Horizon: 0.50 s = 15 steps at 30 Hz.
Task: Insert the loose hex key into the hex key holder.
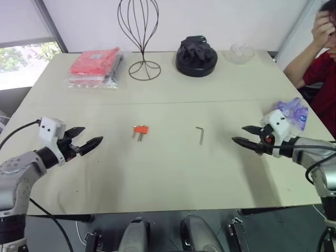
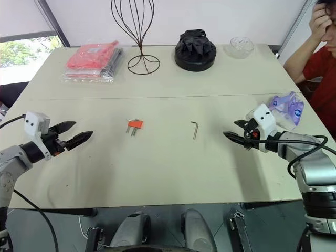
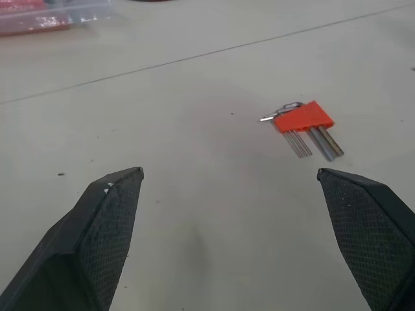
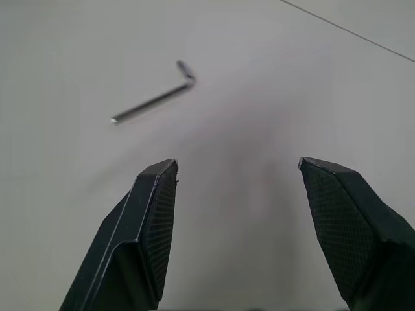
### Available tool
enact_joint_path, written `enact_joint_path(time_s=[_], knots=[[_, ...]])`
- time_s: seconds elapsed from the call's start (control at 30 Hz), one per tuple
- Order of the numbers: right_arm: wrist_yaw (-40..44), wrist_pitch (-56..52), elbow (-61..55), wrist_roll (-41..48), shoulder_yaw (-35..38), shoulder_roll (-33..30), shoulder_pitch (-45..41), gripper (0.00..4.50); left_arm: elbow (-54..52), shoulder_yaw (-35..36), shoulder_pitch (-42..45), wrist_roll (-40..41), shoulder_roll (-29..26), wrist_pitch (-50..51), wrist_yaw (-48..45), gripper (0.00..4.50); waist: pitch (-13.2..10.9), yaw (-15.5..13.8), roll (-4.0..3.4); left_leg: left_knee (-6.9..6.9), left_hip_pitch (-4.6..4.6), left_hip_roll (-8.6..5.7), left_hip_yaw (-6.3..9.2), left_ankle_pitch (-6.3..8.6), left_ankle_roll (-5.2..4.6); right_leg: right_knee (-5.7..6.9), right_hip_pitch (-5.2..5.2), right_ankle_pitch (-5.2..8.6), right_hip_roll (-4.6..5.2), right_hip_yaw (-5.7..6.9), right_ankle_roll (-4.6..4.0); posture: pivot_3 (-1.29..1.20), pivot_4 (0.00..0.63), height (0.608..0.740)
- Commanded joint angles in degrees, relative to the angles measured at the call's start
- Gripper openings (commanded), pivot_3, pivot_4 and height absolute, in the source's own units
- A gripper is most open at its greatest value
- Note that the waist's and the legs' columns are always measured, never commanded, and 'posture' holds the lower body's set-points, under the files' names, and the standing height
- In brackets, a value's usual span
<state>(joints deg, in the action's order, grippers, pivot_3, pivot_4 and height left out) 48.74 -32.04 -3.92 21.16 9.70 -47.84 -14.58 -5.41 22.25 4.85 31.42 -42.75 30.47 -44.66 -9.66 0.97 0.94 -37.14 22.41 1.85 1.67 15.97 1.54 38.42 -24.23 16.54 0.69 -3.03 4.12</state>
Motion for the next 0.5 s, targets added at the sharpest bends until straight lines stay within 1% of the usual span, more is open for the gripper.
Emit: enact_joint_path(time_s=[0.03, 0.3, 0.5], knots=[[-0.4, 0.9, -1.4, 0.4, 0.9, 0.6, -1.0, 3.10, -0.9, 1.7, 1.0, 0.0, -0.7, -1.1, 0.5, 4.48, 0.0, 0.0, 0.00, 0.00, 0.00, 0.00, 0.00, 0.00, 0.00, 0.00, 0.00, 0.00, 0.00, 0.00, 0.00, 0.00, 0.150, 0.740], [-1.3, 1.6, -1.3, -0.3, 0.4, 1.6, -1.3, 3.10, -0.9, 0.8, 2.2, -0.2, -0.3, -1.1, 1.4, 4.48, 0.0, -0.1, 0.00, 0.00, 0.01, -0.01, 0.00, 0.00, 0.00, 0.00, 0.00, 0.00, 0.03, 0.00, 0.00, 0.00, 0.150, 0.740], [-1.9, 1.9, -1.1, -0.8, 0.2, 2.2, -1.8, 3.10, 1.6, 0.4, 2.6, -1.5, -0.7, -3.2, -0.1, 4.48, 0.0, 0.0, 0.00, 0.00, 0.00, -0.01, -0.01, 0.00, 0.00, 0.00, 0.00, 0.00, 0.02, 0.00, 0.00, 0.00, 0.150, 0.740]])
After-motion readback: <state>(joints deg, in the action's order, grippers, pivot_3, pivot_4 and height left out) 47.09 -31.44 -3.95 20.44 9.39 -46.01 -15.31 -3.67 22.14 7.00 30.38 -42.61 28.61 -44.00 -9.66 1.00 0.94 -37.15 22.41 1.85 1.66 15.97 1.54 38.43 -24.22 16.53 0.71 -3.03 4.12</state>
